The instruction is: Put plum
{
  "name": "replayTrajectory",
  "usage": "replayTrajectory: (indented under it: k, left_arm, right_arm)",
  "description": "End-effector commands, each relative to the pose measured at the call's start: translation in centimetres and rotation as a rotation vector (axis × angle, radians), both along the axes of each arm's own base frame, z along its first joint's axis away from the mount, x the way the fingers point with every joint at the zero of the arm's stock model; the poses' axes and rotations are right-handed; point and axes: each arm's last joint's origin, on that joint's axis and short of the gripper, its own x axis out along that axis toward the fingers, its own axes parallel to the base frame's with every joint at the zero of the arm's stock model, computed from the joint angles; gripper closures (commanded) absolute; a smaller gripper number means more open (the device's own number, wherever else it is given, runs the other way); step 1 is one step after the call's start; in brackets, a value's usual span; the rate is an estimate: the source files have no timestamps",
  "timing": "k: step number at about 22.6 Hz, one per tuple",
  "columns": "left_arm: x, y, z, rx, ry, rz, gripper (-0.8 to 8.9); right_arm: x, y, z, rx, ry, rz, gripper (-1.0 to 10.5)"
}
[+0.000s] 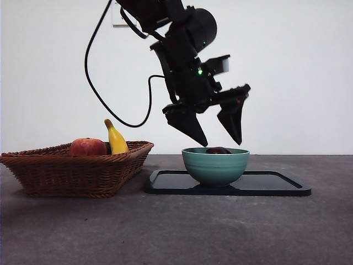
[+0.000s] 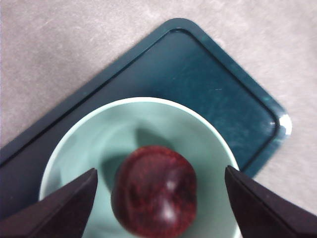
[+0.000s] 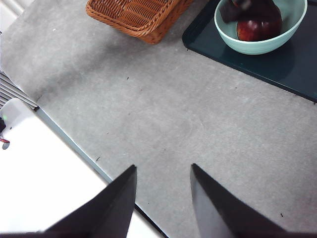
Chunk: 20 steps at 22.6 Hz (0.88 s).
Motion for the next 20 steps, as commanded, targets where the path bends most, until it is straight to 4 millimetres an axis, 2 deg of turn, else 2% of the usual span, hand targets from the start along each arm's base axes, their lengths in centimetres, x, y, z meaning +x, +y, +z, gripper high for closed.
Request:
replayTrajectory:
  k: [1,10,20]
  left_arm:
    - [0.2,-1.1,-1.3,0.041,-0.021,-0.025,4.10]
    - [0.4,-1.4,-2.5,0.063,-0.010,-0.024,4.13]
    - [0.3,-1.3,-2.6,0.077,-0.003,-0.031,4.13]
  right_arm:
    - [0.0,0.1,0.2,0.009,0.001,0.002,7.7]
    - [0.0,0.1,0.2,0.010,-0.001,0.002,7.7]
    - [0.0,0.1,0.3,0.011,-0.005,0.002,7.7]
